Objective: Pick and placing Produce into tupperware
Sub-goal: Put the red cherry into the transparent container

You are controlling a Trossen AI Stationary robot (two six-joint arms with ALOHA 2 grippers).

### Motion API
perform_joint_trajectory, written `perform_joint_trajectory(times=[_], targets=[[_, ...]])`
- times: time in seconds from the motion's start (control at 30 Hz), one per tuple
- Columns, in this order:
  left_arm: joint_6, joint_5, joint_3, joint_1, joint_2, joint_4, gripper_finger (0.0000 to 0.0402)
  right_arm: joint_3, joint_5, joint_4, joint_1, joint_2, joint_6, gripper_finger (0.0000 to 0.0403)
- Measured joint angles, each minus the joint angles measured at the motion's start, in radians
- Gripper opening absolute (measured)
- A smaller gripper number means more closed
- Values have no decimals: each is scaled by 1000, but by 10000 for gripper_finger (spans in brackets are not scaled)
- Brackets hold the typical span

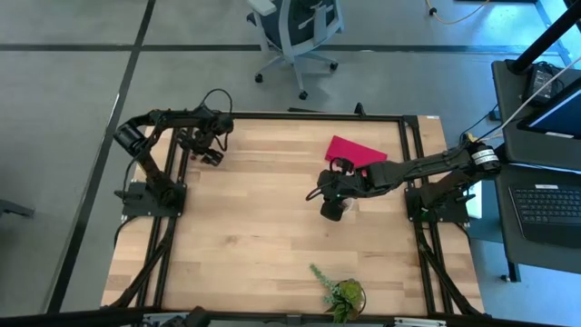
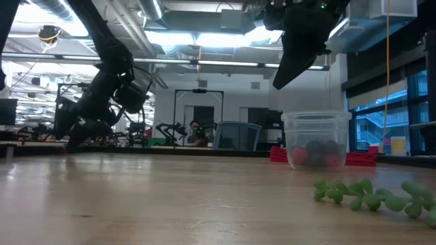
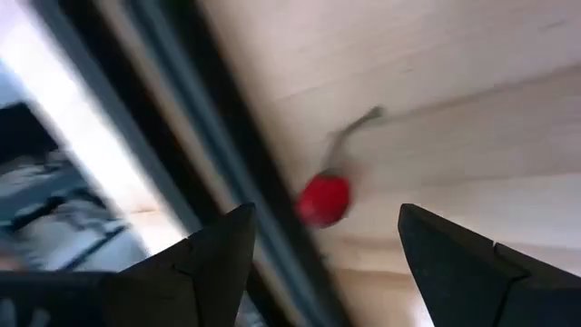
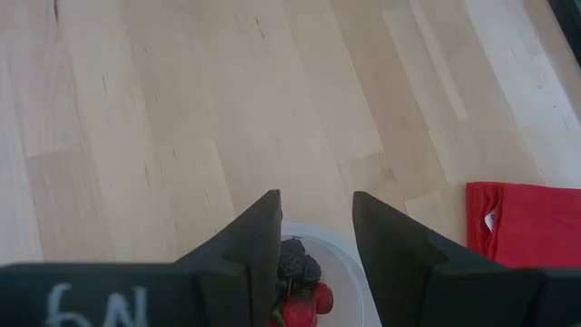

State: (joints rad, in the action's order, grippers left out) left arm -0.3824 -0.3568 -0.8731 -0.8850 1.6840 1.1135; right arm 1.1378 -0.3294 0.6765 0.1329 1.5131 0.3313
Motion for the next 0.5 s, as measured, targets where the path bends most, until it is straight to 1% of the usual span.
perform_joint_trajectory(times=[0.07,0.2,0.5], targets=[[3,39,20,-7,0,-33,262,0,0,0,0,0,0,141],[-2,34,39,0,0,-50,262,0,0,0,0,0,0,141],[2,102,52,-54,-4,-78,262,0,0,0,0,0,0,141]])
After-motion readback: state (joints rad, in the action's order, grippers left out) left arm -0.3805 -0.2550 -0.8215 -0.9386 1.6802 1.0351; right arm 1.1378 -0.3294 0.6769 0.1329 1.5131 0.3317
